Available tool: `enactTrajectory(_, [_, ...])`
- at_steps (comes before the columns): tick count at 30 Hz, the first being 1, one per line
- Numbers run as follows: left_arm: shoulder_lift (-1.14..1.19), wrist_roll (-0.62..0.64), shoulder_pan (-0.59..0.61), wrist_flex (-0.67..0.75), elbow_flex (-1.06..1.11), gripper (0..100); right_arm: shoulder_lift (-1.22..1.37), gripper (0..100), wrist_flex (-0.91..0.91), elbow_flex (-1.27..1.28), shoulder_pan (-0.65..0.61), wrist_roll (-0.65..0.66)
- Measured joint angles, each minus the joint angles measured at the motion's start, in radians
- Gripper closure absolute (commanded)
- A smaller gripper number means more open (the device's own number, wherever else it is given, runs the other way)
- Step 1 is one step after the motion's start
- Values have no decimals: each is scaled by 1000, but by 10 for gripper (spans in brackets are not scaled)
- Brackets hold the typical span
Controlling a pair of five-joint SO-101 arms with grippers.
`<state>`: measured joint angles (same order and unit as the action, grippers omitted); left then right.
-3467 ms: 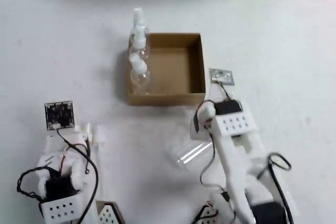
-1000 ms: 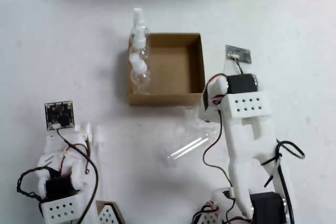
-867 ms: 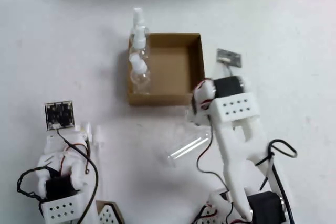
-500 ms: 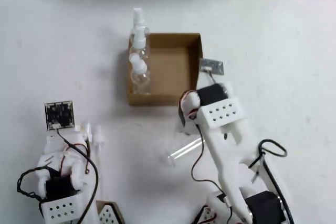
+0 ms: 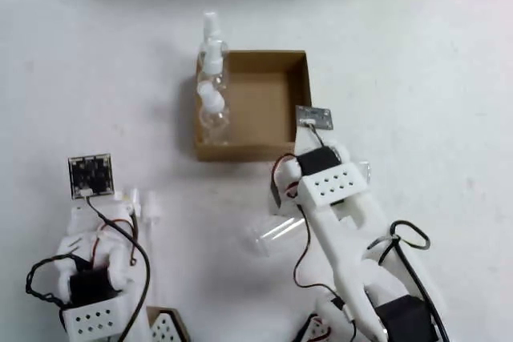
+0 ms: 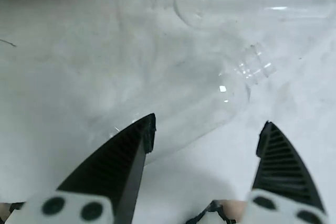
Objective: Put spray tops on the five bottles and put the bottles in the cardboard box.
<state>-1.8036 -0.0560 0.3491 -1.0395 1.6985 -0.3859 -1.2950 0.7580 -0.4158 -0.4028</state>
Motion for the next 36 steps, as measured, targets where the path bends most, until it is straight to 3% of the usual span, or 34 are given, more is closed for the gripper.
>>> enactTrajectory(11, [0, 0, 0, 0, 0, 975, -3, 722, 127, 112, -6, 51])
enactTrajectory(18, [0, 0, 0, 0, 0, 975, -9, 722, 117, 129, 28, 64])
enactTrajectory(28, [0, 0, 0, 0, 0, 974, 28, 721, 46, 123, 147, 238])
enactTrajectory(36, [0, 0, 0, 0, 0, 973, 114, 723, 9, 123, 130, 305])
